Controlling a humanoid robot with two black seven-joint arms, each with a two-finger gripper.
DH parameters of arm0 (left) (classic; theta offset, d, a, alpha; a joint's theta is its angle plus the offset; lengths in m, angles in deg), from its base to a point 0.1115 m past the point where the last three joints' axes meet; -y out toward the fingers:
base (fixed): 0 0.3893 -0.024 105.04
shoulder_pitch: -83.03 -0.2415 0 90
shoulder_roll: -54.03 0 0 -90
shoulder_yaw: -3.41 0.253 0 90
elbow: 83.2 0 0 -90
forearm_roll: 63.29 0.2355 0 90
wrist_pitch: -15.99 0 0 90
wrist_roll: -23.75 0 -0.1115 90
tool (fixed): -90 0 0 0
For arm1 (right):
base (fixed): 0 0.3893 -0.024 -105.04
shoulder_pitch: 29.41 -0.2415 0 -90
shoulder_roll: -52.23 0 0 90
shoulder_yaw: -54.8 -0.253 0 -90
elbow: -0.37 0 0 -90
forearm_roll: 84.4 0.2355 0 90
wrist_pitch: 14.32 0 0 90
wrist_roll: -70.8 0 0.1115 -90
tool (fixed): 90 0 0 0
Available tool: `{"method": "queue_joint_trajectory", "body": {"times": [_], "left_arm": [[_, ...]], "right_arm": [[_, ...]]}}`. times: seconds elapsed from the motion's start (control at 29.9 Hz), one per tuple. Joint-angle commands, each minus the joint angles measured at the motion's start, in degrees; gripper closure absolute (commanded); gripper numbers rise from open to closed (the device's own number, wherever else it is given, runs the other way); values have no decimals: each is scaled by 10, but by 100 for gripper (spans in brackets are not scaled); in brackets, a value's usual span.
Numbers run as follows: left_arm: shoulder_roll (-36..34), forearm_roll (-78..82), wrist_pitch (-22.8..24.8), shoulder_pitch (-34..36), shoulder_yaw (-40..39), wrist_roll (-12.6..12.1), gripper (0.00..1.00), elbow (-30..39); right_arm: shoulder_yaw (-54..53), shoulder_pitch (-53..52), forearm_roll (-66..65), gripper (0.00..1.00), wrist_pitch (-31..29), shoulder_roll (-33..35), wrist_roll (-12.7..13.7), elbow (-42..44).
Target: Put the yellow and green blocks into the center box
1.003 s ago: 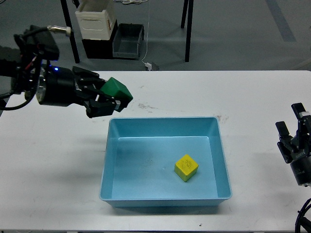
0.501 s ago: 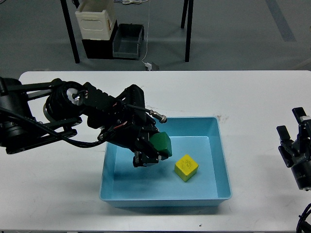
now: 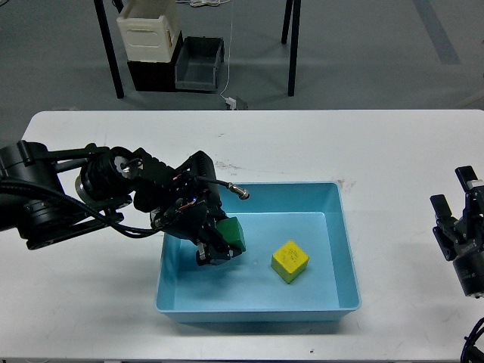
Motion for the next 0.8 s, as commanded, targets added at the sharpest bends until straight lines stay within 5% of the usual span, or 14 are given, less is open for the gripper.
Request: {"method": "queue_joint_trajectory", "body": {"times": [0.0, 0.27, 0.4, 0.6, 0.77], "left_arm": [[0, 0, 0, -1, -10, 0, 8, -12], [-15, -250, 0, -65, -185, 0, 3, -13], [-15, -455, -84, -178, -330, 0, 2, -13], [-8, -634, -121, -275, -383, 0, 0, -11], [-3, -846, -232, -337, -422, 0, 0, 9]], "right_arm": [[1, -1, 0, 1, 0, 0, 0, 0], [8, -8, 0, 0, -4, 1, 1, -1], [13, -23, 0, 0, -4, -1, 0, -9], [13, -50, 69, 0, -7, -10, 10, -10], [25, -61, 277, 0, -29, -13, 46, -10]]}}
